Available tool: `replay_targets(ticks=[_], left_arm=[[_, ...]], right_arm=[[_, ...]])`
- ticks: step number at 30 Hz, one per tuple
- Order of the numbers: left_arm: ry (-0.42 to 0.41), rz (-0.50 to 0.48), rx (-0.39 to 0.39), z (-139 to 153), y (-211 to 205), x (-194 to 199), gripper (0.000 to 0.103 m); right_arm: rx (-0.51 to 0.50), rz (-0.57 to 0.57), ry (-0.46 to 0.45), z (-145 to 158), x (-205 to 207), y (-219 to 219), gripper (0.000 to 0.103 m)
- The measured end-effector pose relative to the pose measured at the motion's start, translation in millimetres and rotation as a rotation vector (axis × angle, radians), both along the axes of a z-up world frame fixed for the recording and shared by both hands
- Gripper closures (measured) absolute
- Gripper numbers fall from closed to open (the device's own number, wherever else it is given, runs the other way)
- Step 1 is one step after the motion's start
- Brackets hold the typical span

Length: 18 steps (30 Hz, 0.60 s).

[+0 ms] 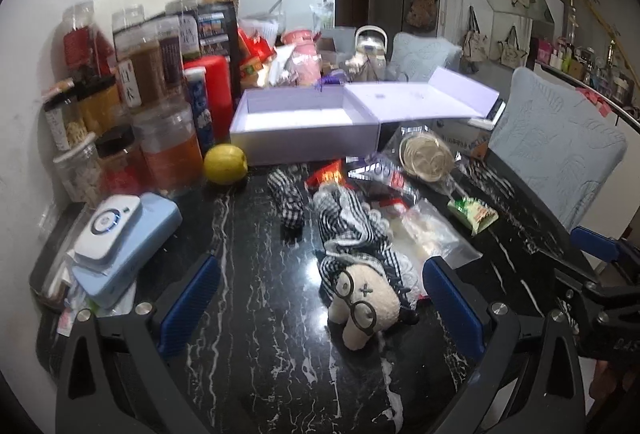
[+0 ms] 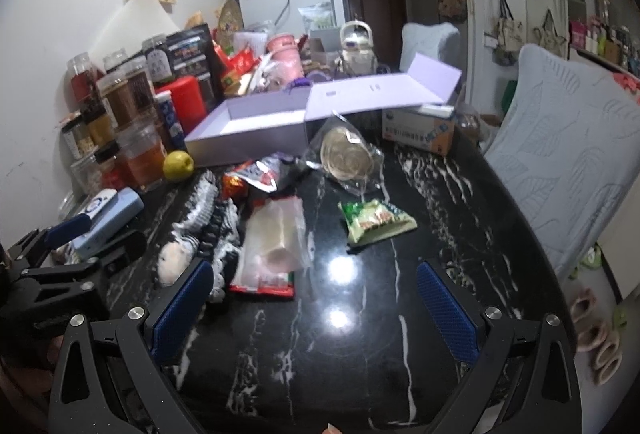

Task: Organize soft objects
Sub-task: 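Grasp the checkered cloth doll with the left tool while the right tool grasps the clear zip bag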

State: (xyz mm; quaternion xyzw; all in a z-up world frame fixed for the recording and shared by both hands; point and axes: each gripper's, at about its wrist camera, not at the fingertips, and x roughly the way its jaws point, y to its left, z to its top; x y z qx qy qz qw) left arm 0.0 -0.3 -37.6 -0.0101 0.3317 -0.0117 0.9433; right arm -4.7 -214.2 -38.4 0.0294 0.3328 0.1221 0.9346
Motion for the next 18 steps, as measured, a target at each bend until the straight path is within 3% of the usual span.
replay_targets(ticks=[12, 18], left_arm=[[0.100, -0.063, -0.083, -28.5, -11.8, 36.5, 0.000], [0.146, -0.086, -0.020, -44.3, -26.9, 61.8, 0.000]], right_arm=[[-0.013, 0.013, 0.074, -26.2, 38.4, -6.9, 0.000], [0.017, 0.012, 0.112, -36.2, 56.3, -15.6, 0.000]])
